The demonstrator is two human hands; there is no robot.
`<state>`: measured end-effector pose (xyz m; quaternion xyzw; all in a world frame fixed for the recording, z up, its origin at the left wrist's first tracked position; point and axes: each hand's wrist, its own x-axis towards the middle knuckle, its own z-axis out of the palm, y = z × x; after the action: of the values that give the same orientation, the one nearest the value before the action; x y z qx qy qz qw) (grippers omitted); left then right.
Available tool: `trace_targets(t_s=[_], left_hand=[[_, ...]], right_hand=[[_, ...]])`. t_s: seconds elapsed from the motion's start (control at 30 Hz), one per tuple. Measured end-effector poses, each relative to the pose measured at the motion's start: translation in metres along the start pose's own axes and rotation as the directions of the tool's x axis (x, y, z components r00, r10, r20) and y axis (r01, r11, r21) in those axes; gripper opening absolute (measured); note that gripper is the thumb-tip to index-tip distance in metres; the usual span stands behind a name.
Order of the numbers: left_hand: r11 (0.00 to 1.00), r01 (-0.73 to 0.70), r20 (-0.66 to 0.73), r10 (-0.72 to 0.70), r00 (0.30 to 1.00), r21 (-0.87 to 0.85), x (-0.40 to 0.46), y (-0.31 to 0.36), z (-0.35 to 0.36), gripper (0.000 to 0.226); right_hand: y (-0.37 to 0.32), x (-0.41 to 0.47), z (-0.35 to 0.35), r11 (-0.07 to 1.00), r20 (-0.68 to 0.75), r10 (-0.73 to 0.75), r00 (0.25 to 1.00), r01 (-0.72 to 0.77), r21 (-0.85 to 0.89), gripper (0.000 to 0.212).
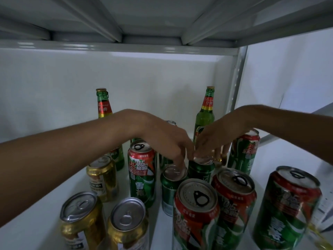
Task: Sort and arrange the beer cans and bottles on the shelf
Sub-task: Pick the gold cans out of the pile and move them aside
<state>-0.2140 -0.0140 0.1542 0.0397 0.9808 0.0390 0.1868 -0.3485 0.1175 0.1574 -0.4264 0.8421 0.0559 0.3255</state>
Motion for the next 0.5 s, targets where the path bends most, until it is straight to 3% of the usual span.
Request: trace_targets(t_s=[0.1, 0.2, 0.3, 0.4, 0.5], left_hand=[[0.998, -0.069, -0.171, 0.067, 0.983, -0.011, -0.001, -0.004, -0.013, 0.041], [0.992, -0.121, -0.250, 0.123, 0.960, 0.024, 0.012, -0.007, -0.010, 0.041], [0.987, -0.146, -0.243, 0.157, 0.957, 0.061, 0.024, -0.003, -0.003, 0.050], [0.980, -0.182, -0.194, 0.195, 0.961, 0.083, 0.035, 0.005, 0.003, 0.068], [0.956, -0.270, -0.173, 0.288, 0.942, 0.118, 0.048, 0.007, 0.010, 0.079]], right_hand=[[0.011, -0.008, -0.016, 0.999, -0.021, 0.028, 0.999, -0.027, 0.038, 0.062], [0.022, -0.004, -0.031, 0.999, -0.152, 0.012, 0.988, -0.006, 0.042, 0.033], [0.024, 0.006, -0.037, 0.973, -0.237, -0.023, 0.971, -0.033, -0.228, 0.035], [0.018, 0.022, -0.027, 0.819, -0.269, -0.028, 0.963, -0.132, -0.558, 0.043], [0.020, 0.042, -0.018, 0.758, -0.276, 0.005, 0.961, -0.183, -0.626, 0.051]])
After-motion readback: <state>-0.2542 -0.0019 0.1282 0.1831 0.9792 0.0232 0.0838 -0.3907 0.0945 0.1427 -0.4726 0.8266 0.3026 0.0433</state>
